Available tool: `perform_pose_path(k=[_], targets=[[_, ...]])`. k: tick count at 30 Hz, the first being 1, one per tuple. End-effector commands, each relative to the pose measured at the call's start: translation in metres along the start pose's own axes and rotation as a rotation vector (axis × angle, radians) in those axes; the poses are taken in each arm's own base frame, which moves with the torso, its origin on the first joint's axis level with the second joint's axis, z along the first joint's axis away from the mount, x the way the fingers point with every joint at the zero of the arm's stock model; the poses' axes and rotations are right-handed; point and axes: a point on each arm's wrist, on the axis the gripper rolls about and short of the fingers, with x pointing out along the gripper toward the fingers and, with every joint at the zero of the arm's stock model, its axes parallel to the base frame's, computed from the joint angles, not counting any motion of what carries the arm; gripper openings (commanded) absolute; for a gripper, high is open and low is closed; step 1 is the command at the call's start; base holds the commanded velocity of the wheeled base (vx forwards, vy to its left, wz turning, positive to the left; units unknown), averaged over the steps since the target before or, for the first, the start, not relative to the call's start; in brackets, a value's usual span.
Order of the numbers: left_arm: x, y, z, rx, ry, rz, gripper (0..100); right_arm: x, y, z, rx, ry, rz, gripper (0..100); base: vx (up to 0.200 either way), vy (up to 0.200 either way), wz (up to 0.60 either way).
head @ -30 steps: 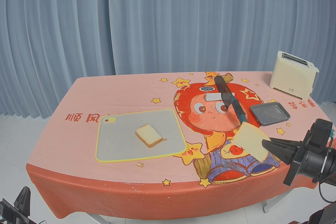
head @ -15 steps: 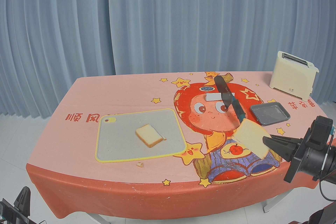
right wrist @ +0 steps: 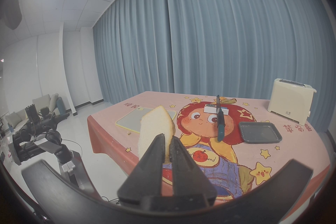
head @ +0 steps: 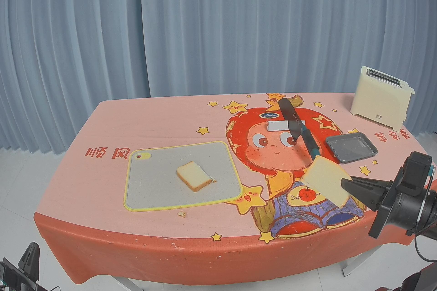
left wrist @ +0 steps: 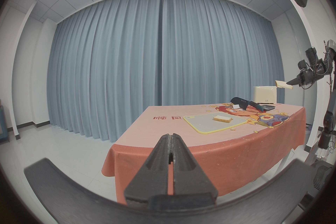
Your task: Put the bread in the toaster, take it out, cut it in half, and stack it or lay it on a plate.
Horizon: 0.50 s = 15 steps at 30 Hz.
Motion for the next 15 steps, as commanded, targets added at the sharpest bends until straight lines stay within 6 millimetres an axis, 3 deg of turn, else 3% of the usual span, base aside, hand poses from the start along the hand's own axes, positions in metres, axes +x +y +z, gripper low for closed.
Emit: perform_pose_path(k=[1,3,15], targets=[[0.0001,0.0000,-0.0053,0.000,0.001,0.000,0,0.0009,0.0002,-0.0007,-0.001,0.004,-0.001,0,0.000,0.000,0.00],[0.0001,0.0000,-0.0053,0.000,0.001,0.000,0,0.0008,0.0004,-0.0012,-0.002,0.006,0.001,0,0.000,0.000,0.00],[0.0001,0.0000,-0.0053,0.002,0.001,0.000,0,0.0009,0.0001,-0.0011,-0.003,0.006,-0.002,0,0.000,-0.200,0.00]])
